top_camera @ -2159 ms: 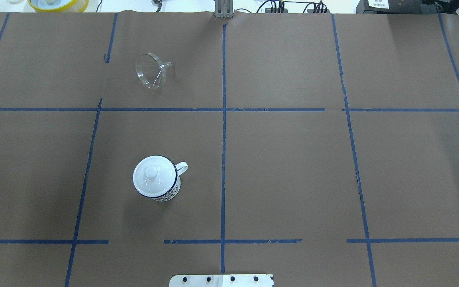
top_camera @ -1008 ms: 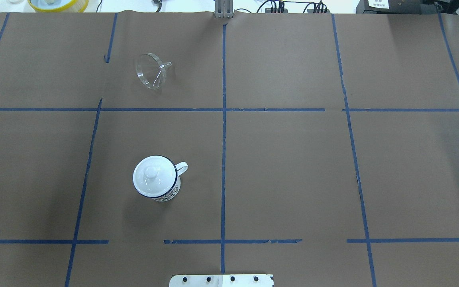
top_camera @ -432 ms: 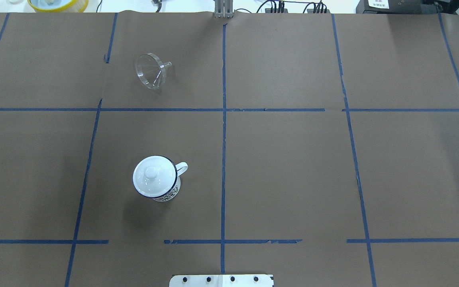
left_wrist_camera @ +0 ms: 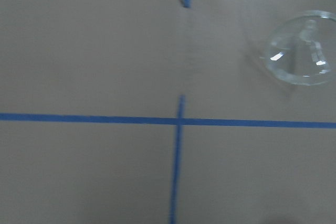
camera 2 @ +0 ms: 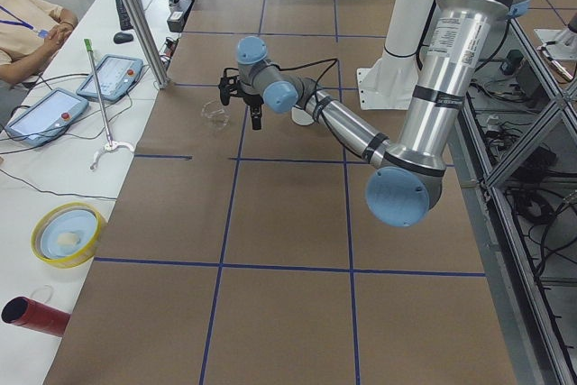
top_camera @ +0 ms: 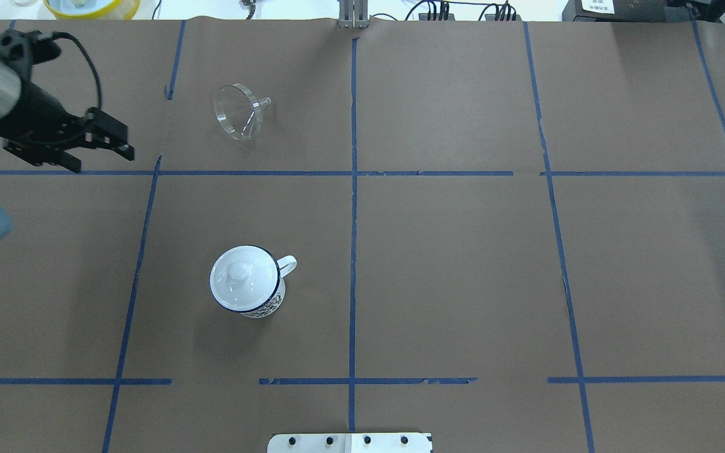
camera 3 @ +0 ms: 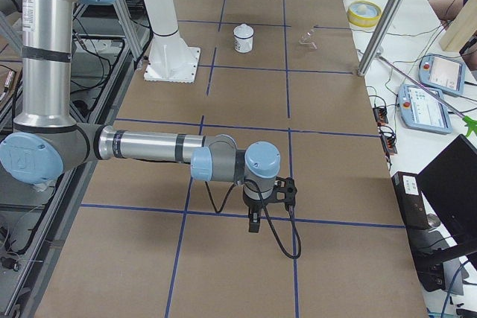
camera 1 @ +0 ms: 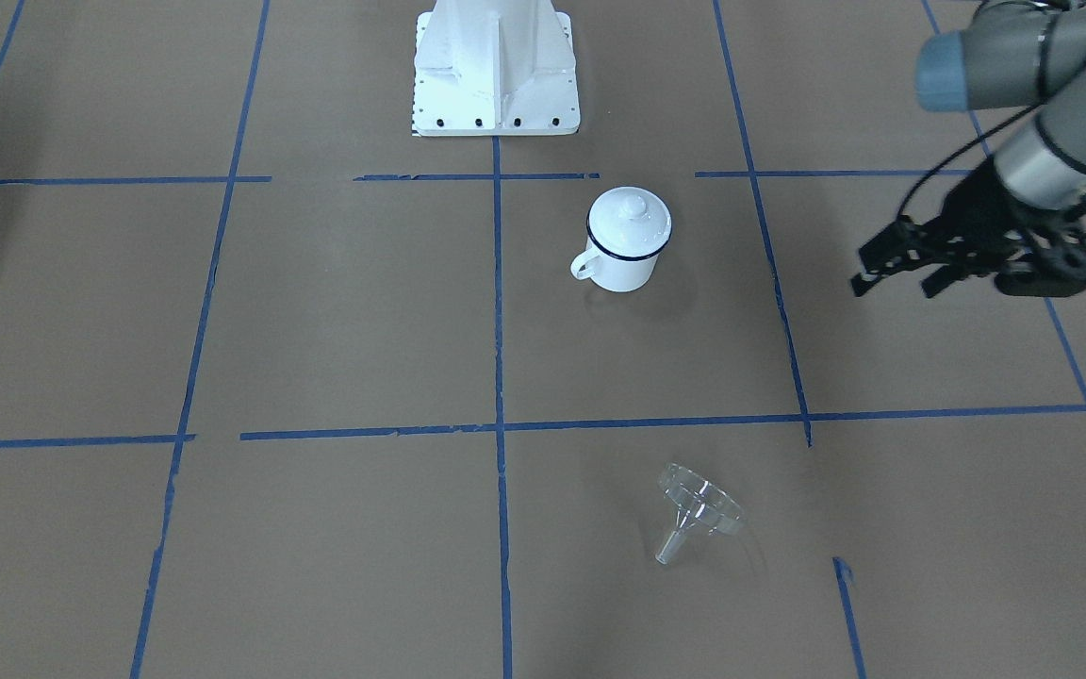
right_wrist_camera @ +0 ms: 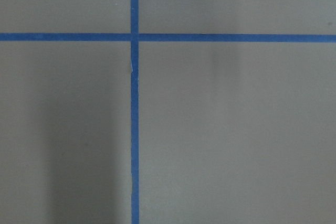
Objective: Place funnel on cup
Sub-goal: 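Move the left gripper over the white lid on the enamel mug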
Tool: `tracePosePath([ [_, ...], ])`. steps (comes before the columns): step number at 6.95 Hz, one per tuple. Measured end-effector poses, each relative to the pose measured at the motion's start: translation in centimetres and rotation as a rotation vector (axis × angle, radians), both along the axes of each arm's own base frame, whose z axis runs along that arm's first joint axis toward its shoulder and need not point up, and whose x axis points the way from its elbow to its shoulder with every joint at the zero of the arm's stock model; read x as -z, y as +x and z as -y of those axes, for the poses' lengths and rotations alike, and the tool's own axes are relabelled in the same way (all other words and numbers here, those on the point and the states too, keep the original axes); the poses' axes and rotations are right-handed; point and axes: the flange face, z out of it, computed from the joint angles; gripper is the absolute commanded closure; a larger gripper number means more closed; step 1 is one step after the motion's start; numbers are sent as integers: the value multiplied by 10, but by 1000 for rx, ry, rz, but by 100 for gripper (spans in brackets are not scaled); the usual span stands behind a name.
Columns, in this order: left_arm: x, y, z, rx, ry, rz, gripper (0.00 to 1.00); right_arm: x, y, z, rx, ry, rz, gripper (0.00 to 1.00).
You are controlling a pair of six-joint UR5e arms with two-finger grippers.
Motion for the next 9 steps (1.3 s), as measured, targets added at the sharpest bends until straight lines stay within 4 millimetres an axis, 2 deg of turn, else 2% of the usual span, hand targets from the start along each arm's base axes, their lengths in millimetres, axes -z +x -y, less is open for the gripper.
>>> tracePosePath([
  [1, 32, 45, -25, 13, -54, 28, 0, 0, 0, 0, 0, 0, 0, 0],
  [2, 64, 81, -42, 12, -84, 71, 0, 0, 0, 0, 0, 0, 0, 0],
  [3, 89, 103, -56, 16, -102, 101, 1, 0, 0, 0, 0, 0, 0, 0],
  [4, 102, 121, -74, 22, -119, 120, 2, 0, 0, 0, 0, 0, 0, 0],
  [6, 104, 147, -99, 35, -135, 159, 3, 0, 0, 0, 0, 0, 0, 0],
  [9, 100, 159, -108, 31, -150, 181, 16, 0, 0, 0, 0, 0, 0, 0],
])
